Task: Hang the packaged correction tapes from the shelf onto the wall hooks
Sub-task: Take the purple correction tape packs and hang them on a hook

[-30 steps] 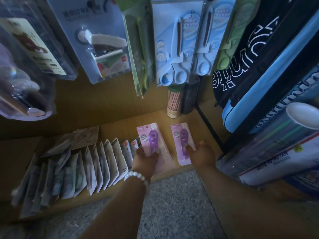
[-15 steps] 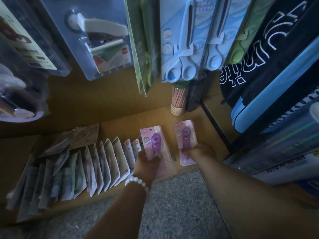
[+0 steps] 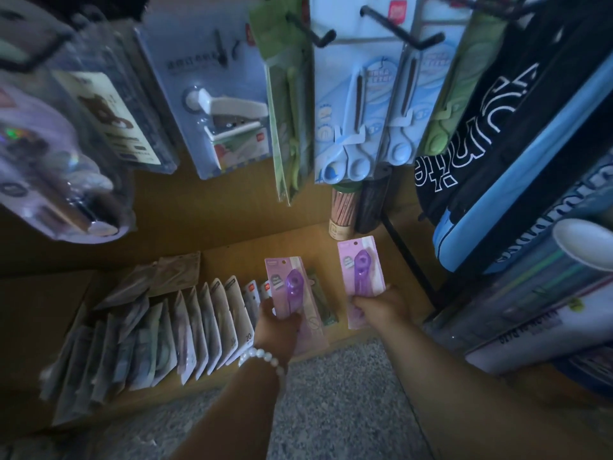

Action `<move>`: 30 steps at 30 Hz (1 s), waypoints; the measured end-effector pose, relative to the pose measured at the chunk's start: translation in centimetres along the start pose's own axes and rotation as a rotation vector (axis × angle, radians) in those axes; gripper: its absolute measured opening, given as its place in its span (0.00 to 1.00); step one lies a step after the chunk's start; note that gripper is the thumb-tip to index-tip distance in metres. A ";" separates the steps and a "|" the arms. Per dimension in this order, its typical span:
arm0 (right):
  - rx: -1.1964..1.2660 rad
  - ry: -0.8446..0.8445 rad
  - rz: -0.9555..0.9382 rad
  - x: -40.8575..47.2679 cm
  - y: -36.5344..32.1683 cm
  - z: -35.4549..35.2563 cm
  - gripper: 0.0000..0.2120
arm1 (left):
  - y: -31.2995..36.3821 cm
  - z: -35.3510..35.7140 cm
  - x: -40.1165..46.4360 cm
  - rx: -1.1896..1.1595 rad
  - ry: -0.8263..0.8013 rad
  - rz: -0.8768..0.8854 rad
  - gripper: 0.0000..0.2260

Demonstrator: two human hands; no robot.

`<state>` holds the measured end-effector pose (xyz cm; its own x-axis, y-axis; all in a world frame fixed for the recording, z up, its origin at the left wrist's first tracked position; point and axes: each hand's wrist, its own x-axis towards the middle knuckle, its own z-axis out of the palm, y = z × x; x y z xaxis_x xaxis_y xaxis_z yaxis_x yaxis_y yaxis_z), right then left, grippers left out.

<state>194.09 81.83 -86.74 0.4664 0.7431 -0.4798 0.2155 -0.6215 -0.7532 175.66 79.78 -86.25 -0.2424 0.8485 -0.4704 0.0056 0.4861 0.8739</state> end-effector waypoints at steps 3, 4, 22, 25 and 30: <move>0.055 -0.018 -0.047 -1.3 -0.4 -0.7 0.06 | 0.8 -0.3 -1.3 -0.035 0.020 0.023 0.23; 0.085 -0.037 -0.057 -2.0 -0.6 -0.9 0.07 | 1.1 -0.5 -1.9 -0.053 0.024 0.033 0.24; 0.277 -0.521 -0.303 -18.8 -6.9 -6.1 0.09 | 8.0 -3.9 -14.7 -0.207 -0.077 0.094 0.16; 0.312 -0.522 -0.355 -21.1 -7.7 -6.6 0.16 | 9.3 -4.4 -17.1 -0.320 -0.095 0.123 0.15; 0.382 -0.468 -0.469 -24.1 -9.2 -7.5 0.21 | 11.6 -5.7 -20.1 -0.343 -0.115 0.215 0.28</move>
<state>187.33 67.76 -64.90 -0.0316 0.9885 -0.1478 -0.0502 -0.1492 -0.9875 175.12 67.15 -65.94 -0.1614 0.9502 -0.2665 -0.2840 0.2139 0.9347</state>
